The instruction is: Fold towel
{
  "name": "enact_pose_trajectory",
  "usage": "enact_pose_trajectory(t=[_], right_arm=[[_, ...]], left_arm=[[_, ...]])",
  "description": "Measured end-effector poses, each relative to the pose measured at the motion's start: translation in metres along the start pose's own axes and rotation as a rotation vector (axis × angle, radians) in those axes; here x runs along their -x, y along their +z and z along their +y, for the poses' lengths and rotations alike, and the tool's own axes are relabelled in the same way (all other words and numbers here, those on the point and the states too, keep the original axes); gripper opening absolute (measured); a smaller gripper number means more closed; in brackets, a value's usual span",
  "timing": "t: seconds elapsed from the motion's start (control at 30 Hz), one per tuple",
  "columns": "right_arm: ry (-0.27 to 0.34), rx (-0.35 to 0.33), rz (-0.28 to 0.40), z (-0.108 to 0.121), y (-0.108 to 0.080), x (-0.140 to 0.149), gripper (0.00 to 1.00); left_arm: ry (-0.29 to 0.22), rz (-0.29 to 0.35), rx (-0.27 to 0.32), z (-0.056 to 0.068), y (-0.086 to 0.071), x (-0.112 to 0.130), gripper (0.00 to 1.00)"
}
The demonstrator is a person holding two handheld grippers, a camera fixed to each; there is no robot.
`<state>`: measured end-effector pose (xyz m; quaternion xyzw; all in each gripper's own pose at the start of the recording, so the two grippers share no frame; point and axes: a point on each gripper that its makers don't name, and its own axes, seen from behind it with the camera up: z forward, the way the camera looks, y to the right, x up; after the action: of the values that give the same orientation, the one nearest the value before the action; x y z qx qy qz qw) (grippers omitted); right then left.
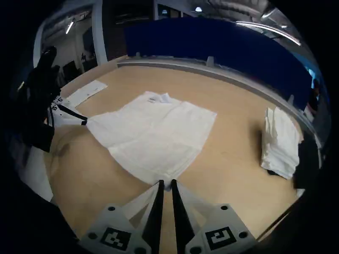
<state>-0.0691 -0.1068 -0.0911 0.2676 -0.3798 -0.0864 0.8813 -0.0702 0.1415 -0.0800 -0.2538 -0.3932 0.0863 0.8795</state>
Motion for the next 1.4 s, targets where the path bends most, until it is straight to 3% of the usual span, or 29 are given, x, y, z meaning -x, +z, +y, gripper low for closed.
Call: enact_pose_trajectory(t=[0.5, 0.9, 1.4], right_arm=[[0.043, -0.008, 0.048, -0.007, -0.037, -0.029, 0.13], [0.052, -0.022, 0.054, -0.009, -0.041, -0.034, 0.13], [0.055, -0.029, 0.06, -0.007, -0.039, -0.042, 0.12]], left_arm=[[-0.065, 0.029, 0.015, 0.009, -0.036, -0.026, 0.09], [-0.079, 0.04, 0.027, 0.015, -0.035, -0.032, 0.09], [-0.118, 0.04, 0.031, 0.012, -0.036, -0.038, 0.09]])
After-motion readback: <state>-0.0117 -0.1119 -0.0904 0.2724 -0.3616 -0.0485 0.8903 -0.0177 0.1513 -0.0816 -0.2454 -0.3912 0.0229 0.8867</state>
